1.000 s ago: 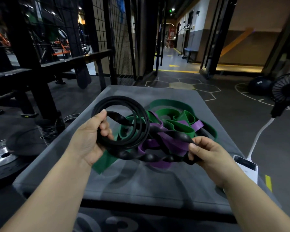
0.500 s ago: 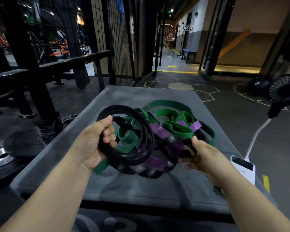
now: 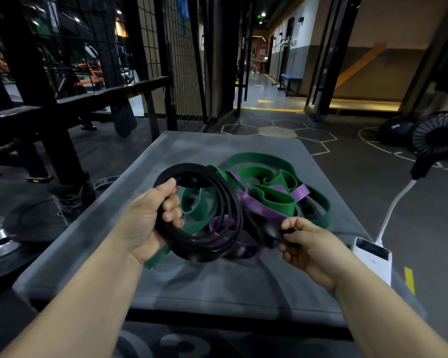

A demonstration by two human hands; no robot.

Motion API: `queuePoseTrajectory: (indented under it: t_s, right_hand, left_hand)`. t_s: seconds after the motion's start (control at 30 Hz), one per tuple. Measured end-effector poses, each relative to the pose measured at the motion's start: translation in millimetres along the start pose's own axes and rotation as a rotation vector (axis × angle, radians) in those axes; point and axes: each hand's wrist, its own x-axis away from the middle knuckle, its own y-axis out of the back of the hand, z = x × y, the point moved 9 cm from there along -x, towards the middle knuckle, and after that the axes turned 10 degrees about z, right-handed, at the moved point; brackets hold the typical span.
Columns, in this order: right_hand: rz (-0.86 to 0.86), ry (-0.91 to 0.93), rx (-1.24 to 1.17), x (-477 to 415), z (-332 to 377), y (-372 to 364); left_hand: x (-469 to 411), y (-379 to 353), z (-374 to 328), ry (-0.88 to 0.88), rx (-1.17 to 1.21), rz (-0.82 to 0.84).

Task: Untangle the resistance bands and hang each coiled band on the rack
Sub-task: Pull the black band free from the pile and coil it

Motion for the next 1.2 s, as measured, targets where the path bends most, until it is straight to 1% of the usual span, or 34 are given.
queuePoseTrajectory:
  t_s: [0.07, 0.13, 0.2, 0.27, 0.3, 0.33, 0.4, 0.47, 0.53, 0.6, 0.73, 0.77, 0.93, 1.0, 1.07, 1.1, 1.2]
  right_hand:
    - [-0.009, 0.044, -0.042, -0.3, 3.0, 4.4]
    - [0.018, 0.095, -0.051, 0.3, 7.7, 3.9]
    - [0.070, 0.134, -0.057, 1.5, 11.8, 0.1]
    - [0.138, 0.126, -0.061, 2.8, 12.6, -4.2]
    - [0.153, 0.115, -0.013, 3.8, 12.5, -5.0]
    - [0.141, 0.109, 0.086, 4.2, 12.9, -4.1]
    - [0.069, 0.135, 0.350, 6.0, 19.4, -2.0]
    - [0.002, 0.170, 0.521, 7.6, 25.3, -2.7]
    - [-0.023, 0.161, 0.505, 8.2, 24.4, -3.5]
    - [0.015, 0.148, 0.455, 7.2, 19.2, -8.1]
    - [0.016, 0.164, 0.540, 8.1, 21.5, -13.8]
    - [0.025, 0.152, 0.482, 8.2, 20.3, -14.6]
    - [0.104, 0.043, 0.003, 5.3, -0.4, -21.4]
    - [0.128, -0.012, -0.140, 3.8, -9.5, -26.3]
    - [0.137, -0.089, -0.256, 6.4, -17.6, -28.9]
    - [0.169, -0.140, -0.298, 9.5, -20.1, -34.0]
    - [0.328, -0.270, -0.362, 18.5, -26.6, -48.1]
  left_hand:
    - [-0.3, 1.5, -0.6, 0.004, 0.009, -0.001]
    - [-0.9, 2.7, -1.0, 0.009, 0.012, -0.002]
    - [-1.5, 3.3, -1.2, 0.010, -0.001, -0.001]
    - [-1.7, 3.2, -1.2, 0.008, -0.027, -0.002]
    - [-1.6, 3.1, -1.2, 0.006, -0.034, -0.002]
    - [-1.5, 3.5, -1.5, 0.002, -0.037, -0.004]
    - [-1.4, 5.6, -3.0, -0.006, -0.029, -0.011]
    - [-1.7, 7.5, -4.6, -0.010, -0.018, -0.014]
    - [-1.9, 7.5, -5.1, -0.008, -0.015, -0.012]
    - [-1.4, 5.7, -3.9, -0.005, -0.024, -0.004]
    - [-0.5, 1.6, -2.4, -0.009, -0.052, 0.003]
    - [-0.3, 1.8, -2.6, -0.009, -0.051, -0.001]
    - [-1.3, 6.5, -3.3, -0.004, -0.020, -0.031]
    - [-2.4, 6.5, -0.2, 0.004, -0.025, -0.036]
    - [-3.3, 6.4, 4.5, 0.017, -0.031, -0.037]
    - [-3.3, 6.3, 5.8, 0.023, -0.031, -0.034]
    - [-3.4, 7.0, 5.1, 0.025, -0.031, -0.017]
